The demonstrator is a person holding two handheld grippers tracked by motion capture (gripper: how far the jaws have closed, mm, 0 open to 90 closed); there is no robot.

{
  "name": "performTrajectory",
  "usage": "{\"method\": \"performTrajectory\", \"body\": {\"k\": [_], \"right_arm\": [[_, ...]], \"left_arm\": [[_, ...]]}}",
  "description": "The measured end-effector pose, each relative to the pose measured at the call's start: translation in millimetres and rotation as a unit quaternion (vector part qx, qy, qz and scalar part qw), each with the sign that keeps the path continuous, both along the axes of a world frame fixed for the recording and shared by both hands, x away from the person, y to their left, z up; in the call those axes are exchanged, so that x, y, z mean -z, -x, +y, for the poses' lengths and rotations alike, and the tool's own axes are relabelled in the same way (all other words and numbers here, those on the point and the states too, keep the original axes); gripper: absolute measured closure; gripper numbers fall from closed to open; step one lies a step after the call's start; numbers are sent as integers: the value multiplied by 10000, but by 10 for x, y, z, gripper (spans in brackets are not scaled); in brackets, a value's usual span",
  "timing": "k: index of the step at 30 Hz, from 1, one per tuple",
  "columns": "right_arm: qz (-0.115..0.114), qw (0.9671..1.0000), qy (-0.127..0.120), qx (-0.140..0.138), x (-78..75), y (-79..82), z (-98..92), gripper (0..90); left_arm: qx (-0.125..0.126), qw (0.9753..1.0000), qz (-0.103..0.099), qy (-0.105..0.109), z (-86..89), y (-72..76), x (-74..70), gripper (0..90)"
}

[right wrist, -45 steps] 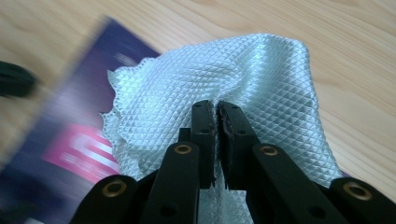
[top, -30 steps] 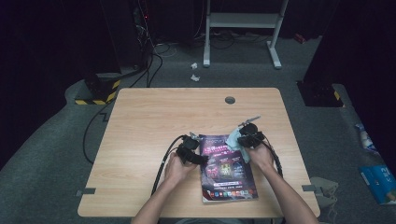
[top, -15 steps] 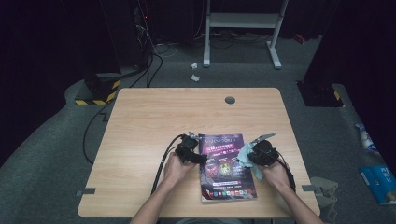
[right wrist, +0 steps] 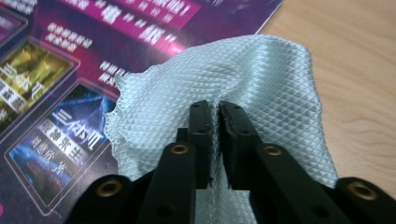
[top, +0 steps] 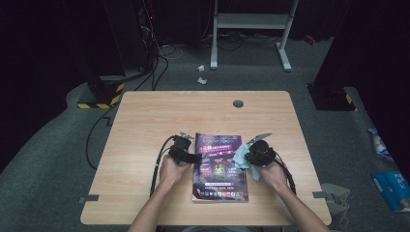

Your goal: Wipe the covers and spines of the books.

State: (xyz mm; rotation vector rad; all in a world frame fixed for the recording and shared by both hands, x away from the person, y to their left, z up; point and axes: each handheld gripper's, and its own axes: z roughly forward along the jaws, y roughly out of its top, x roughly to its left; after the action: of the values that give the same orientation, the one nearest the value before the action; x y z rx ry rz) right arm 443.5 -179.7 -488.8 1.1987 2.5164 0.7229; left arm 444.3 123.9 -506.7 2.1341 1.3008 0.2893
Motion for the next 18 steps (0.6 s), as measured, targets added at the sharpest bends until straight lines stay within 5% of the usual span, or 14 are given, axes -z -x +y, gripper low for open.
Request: {"method": "performTrajectory", "body": {"k": [6,11,14,18], "right_arm": [[-98,9988,-111,471,-62,-41,-229,519],[-140,9988,-45,469,16,-66,-186,494],[-149,9990,55,427,104,-118,-152,561],[-157,9992,-30,380,106,-162,-160,828]], "left_arm": [[-12,9998,-163,71,24,34,27,318],[-29,9996,-267,118,34,58,46,318],[-34,9995,-273,123,35,60,47,318],[-53,9994,-304,149,35,70,54,318]]}}
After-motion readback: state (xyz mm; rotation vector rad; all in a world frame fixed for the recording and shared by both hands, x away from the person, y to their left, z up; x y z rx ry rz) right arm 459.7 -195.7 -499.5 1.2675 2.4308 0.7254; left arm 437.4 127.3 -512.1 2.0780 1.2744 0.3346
